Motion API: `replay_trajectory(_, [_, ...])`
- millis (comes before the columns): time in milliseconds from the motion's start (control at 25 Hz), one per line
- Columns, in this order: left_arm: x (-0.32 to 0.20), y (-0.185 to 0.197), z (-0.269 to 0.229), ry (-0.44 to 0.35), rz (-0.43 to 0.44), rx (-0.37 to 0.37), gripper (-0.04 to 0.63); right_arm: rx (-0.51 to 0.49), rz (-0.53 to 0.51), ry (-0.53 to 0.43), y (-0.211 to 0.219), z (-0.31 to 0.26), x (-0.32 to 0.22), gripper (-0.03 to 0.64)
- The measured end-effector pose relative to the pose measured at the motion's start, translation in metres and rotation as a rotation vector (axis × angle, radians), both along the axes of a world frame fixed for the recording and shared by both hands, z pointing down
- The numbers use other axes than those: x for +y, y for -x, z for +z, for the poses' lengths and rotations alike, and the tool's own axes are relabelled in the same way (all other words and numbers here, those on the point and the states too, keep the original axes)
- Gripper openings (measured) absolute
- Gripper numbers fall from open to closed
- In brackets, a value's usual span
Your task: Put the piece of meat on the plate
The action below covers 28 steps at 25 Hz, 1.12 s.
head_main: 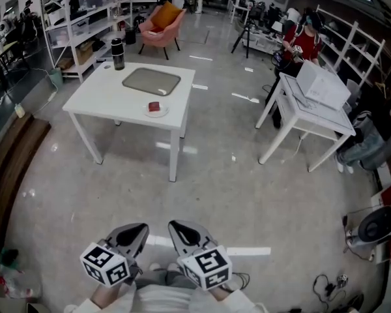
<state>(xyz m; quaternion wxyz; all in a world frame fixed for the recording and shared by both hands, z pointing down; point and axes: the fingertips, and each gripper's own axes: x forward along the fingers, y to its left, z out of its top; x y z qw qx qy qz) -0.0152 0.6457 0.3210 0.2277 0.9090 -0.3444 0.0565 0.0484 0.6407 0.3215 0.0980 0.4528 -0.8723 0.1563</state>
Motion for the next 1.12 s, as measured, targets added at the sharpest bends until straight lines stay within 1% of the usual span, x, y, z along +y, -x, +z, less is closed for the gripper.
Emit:
replay_trajectory(200, [-0.004, -0.007, 0.011, 0.036, -0.049, 0.042, 0.008, -0.028, 0.013, 0.031, -0.013, 0.01, -0.004, 0.015])
replay_trajectory(320, [-0.007, -0.018, 0.017, 0.059, -0.027, 0.041, 0.008, -0.024, -0.014, 0.051, -0.014, 0.015, -0.008, 0.015])
replay_trajectory(440, [-0.017, -0.025, 0.015, 0.044, -0.008, 0.017, 0.008, -0.014, -0.025, 0.04, -0.015, 0.013, -0.017, 0.015])
replay_trajectory(600, [-0.045, -0.025, 0.012, 0.031, -0.006, 0.024, 0.008, -0.023, -0.026, 0.034, -0.009, 0.016, -0.043, 0.015])
replay_trajectory(720, [-0.076, -0.02, 0.017, 0.031, -0.006, 0.018, 0.009, -0.004, -0.031, 0.023, -0.001, 0.017, -0.073, 0.015])
replay_trajectory(880, [-0.131, -0.006, 0.018, 0.034, -0.019, 0.007, 0.008, 0.002, -0.011, 0.015, 0.008, 0.017, -0.132, 0.015])
replay_trajectory(960, [-0.159, 0.002, 0.016, 0.03, -0.009, -0.001, 0.008, 0.008, -0.002, 0.018, 0.014, 0.016, -0.161, 0.015])
replay_trajectory(1120, [-0.213, 0.016, 0.006, 0.04, 0.032, 0.03, 0.008, 0.0, 0.012, 0.013, 0.027, 0.004, -0.218, 0.015])
